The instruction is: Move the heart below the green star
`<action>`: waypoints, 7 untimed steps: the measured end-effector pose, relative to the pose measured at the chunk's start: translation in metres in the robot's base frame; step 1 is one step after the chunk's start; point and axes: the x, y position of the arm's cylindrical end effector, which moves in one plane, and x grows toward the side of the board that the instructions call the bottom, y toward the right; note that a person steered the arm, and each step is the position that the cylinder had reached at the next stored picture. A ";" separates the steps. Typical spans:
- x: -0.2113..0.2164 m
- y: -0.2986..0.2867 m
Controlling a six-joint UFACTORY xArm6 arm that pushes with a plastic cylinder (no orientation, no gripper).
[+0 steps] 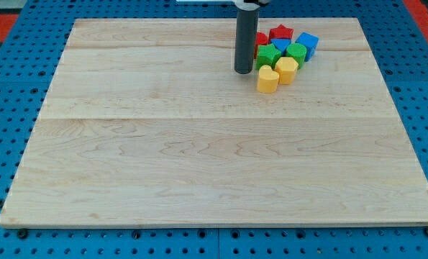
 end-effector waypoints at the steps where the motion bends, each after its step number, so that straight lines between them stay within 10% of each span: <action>1: 0.000 0.000; 7: 0.057 0.014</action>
